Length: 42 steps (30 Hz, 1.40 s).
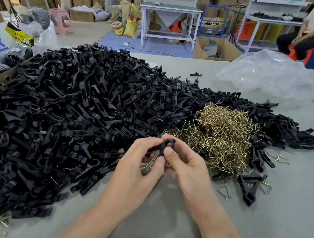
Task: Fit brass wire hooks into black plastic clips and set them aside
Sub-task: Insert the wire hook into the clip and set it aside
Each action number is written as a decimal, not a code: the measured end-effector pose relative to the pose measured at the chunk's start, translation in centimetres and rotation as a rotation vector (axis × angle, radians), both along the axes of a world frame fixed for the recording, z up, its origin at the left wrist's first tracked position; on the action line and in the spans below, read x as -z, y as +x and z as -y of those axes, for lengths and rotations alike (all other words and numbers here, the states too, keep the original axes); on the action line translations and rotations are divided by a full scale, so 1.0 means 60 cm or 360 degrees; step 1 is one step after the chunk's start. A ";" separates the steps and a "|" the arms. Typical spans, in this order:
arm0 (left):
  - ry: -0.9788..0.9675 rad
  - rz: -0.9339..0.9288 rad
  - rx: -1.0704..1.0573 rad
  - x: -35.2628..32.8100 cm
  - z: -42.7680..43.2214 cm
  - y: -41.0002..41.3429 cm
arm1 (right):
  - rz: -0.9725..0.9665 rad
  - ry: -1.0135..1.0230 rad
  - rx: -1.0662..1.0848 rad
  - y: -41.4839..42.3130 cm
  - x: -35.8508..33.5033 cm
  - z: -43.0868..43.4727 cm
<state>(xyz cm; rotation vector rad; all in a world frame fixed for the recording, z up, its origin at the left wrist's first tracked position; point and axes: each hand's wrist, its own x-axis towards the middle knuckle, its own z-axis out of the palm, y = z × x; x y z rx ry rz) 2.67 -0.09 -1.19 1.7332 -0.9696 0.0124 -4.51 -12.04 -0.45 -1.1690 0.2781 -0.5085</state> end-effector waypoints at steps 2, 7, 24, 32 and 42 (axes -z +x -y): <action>0.0044 -0.0068 -0.0017 0.001 0.000 -0.003 | 0.0073 0.0099 0.0121 -0.005 -0.005 0.008; 0.0723 0.0677 -0.0247 0.011 0.000 0.000 | 0.0297 0.0559 0.0434 -0.045 -0.012 0.045; 0.0457 0.0308 -0.0367 0.013 0.032 0.012 | 0.0099 0.0556 0.0336 -0.040 0.000 0.034; -0.0129 -0.0451 -0.0249 -0.002 0.030 0.012 | 0.0009 0.0487 0.0106 -0.031 -0.006 0.034; -0.0093 -0.0588 -0.0153 -0.015 0.029 0.000 | -0.0051 0.0576 -0.0075 -0.032 -0.006 0.031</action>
